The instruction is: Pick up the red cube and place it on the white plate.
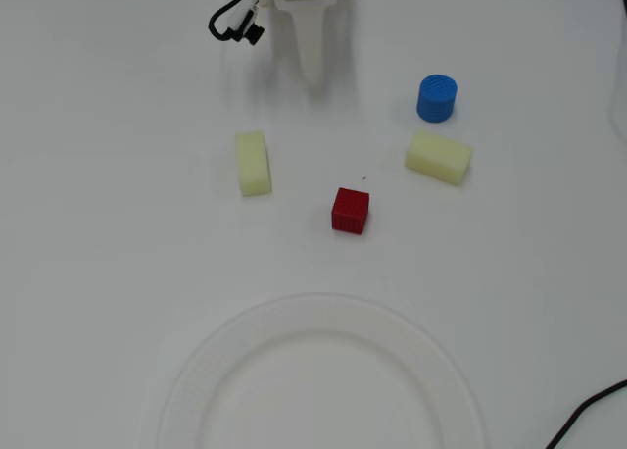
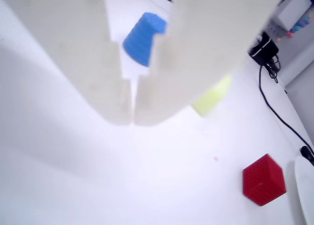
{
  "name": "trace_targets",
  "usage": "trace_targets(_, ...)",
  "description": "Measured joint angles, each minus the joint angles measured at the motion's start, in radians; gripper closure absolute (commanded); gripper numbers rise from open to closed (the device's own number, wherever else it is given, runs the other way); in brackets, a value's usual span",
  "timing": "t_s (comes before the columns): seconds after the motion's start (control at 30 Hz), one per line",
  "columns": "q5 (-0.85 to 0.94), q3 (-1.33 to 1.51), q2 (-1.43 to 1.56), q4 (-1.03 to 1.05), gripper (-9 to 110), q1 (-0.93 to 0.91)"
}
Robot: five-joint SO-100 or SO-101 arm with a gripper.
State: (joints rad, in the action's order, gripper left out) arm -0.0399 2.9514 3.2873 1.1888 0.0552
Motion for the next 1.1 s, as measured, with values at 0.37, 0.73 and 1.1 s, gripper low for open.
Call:
trace_targets(0.37,-0.160,-0.669,-0.761,0.018,101,0.161)
trace_targets(0.73,-0.239,-0.897,-1.203,-0.077,74,0.196)
trace_targets(1.1,-0.268,-0.899,-1.470,-0.295,73,0.092)
